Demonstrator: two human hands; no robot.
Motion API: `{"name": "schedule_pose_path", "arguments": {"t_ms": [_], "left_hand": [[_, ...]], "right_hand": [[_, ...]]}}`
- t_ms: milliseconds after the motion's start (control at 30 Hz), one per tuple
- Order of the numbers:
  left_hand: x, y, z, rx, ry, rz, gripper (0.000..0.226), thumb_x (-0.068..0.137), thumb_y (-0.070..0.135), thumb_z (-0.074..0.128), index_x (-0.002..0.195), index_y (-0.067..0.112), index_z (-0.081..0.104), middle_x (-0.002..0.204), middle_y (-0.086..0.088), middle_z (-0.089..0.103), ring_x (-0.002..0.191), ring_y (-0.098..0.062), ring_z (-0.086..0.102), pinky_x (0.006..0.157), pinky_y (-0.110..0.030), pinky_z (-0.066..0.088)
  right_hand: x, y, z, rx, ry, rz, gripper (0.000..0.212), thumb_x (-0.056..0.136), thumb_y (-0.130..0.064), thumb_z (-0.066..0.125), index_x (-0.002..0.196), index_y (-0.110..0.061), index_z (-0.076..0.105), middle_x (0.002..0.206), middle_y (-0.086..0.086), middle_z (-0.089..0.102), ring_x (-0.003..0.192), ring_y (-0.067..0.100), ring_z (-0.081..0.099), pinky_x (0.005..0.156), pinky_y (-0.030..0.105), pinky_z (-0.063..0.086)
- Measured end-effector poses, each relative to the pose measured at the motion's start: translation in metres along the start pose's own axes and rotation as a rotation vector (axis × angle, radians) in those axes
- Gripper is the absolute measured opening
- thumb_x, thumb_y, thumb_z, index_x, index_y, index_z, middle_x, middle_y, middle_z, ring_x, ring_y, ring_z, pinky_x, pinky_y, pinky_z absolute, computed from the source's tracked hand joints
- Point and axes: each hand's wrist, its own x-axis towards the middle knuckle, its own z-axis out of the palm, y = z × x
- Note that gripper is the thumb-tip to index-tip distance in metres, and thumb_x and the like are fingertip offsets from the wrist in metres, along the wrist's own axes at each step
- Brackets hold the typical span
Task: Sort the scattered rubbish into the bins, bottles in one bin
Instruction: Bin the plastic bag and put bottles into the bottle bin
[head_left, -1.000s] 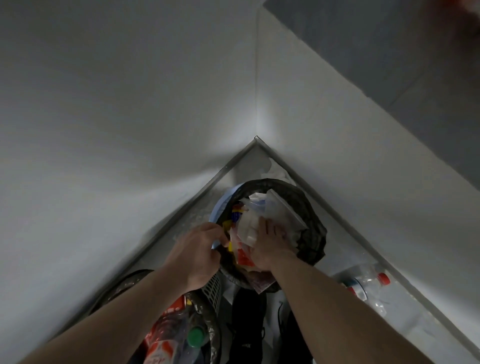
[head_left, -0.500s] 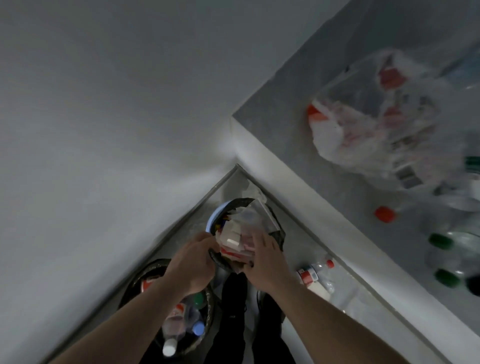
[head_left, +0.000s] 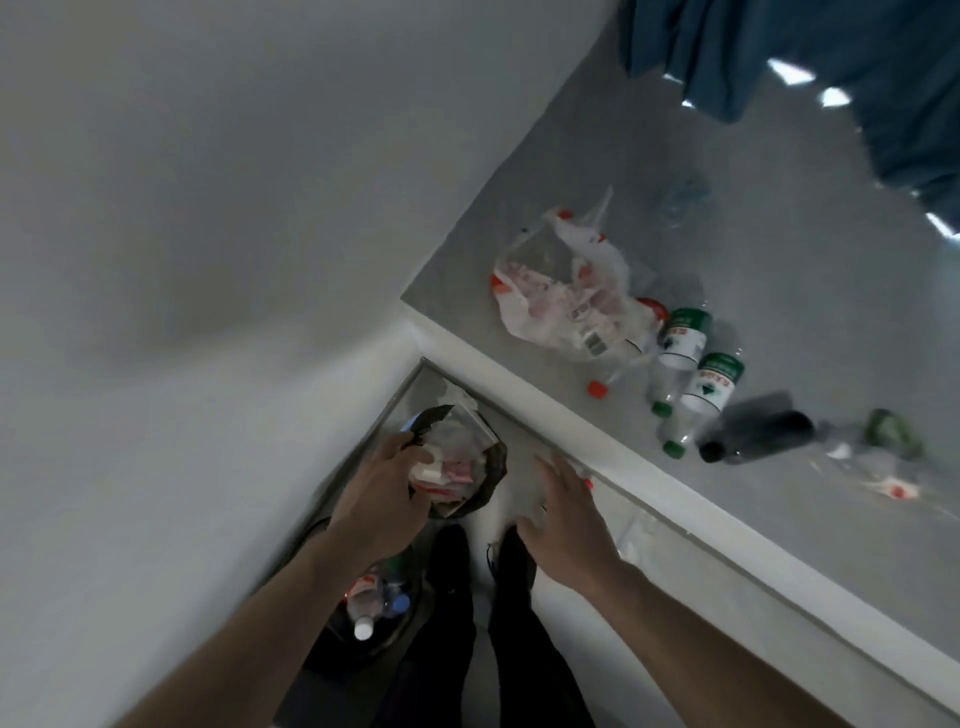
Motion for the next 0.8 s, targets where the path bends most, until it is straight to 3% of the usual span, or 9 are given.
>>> {"name": "schedule_pose_path", "arguments": {"t_ms": [233, 400, 567, 667, 800], "left_hand": [[-0.085, 0.054, -0.037, 0.097, -0.051, 0.102, 0.046, 0.088, 0.025, 0.061, 0.134, 0.026, 0.059, 0.153, 0.003, 0.041, 0.136, -0.026, 0.046, 0.106, -0.035, 0.041], [-0.125, 0.077, -0.045, 0.116, -0.063, 0.140, 0.051, 0.084, 0.020, 0.064, 0.134, 0.026, 0.061, 0.153, 0.003, 0.043, 0.134, -0.024, 0.049, 0.104, -0.030, 0.040], [-0.139, 0.126, -0.051, 0.071, -0.065, 0.229, 0.043, 0.084, 0.018, 0.066, 0.126, 0.026, 0.067, 0.147, 0.000, 0.049, 0.133, -0.017, 0.047, 0.109, -0.028, 0.036], [-0.137, 0.164, -0.052, 0.143, -0.080, 0.268, 0.038, 0.082, 0.025, 0.066, 0.118, 0.015, 0.069, 0.139, -0.005, 0.054, 0.126, -0.018, 0.051, 0.104, -0.029, 0.043], [-0.133, 0.207, -0.045, 0.177, -0.071, 0.253, 0.045, 0.081, 0.027, 0.062, 0.125, 0.031, 0.061, 0.152, 0.003, 0.040, 0.136, -0.022, 0.048, 0.108, -0.031, 0.043]], "right_hand": [[-0.135, 0.008, -0.037, 0.063, 0.045, 0.118, 0.071, 0.091, -0.034, 0.062, 0.155, -0.031, 0.029, 0.167, -0.009, 0.010, 0.152, 0.017, 0.017, 0.117, 0.031, 0.028], [-0.198, 0.026, -0.046, 0.087, 0.070, 0.235, 0.071, 0.092, -0.038, 0.061, 0.155, -0.032, 0.028, 0.167, -0.008, 0.009, 0.152, 0.021, 0.018, 0.118, 0.037, 0.031], [-0.233, 0.042, -0.075, 0.141, 0.144, 0.235, 0.072, 0.090, -0.038, 0.064, 0.153, -0.035, 0.029, 0.167, -0.009, 0.010, 0.151, 0.020, 0.020, 0.117, 0.037, 0.033], [-0.249, 0.053, -0.100, 0.168, 0.206, 0.206, 0.071, 0.091, -0.036, 0.064, 0.152, -0.037, 0.030, 0.167, -0.012, 0.008, 0.151, 0.017, 0.019, 0.116, 0.034, 0.033], [-0.272, 0.082, -0.131, 0.147, 0.238, 0.152, 0.070, 0.093, -0.035, 0.062, 0.154, -0.034, 0.027, 0.167, -0.012, 0.003, 0.152, 0.016, 0.016, 0.117, 0.033, 0.031]]}}
